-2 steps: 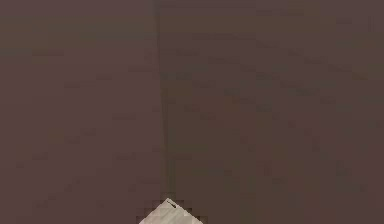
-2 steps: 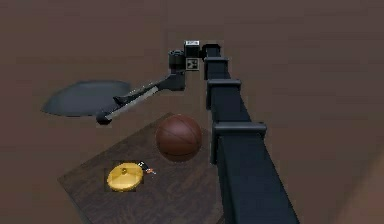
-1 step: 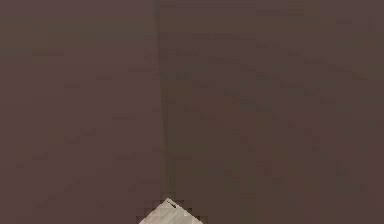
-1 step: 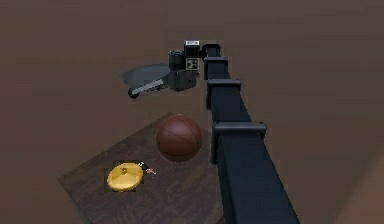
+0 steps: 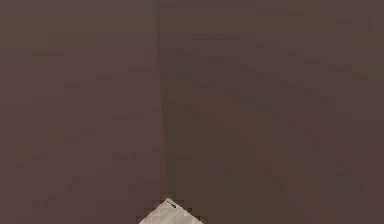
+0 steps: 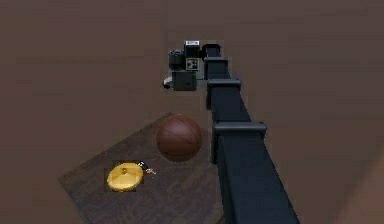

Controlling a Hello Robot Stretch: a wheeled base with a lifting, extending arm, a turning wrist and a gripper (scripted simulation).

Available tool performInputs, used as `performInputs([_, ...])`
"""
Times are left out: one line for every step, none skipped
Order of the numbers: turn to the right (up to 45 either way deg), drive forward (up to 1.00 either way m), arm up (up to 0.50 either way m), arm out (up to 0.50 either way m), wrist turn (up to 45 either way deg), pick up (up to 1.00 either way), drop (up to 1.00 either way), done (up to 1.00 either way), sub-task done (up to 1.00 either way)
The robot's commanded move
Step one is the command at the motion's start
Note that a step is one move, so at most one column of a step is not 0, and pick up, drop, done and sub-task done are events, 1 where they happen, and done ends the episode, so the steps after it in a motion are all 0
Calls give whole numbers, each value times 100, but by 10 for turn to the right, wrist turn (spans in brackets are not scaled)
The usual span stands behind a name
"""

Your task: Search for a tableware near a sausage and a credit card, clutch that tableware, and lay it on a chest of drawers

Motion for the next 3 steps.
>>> performInputs([0,0,-10,0,0,0,0,0,0])
performInputs([0,0,-32,0,0,0,0,0,0])
performInputs([0,0,0,0,0,0,100,0,0])
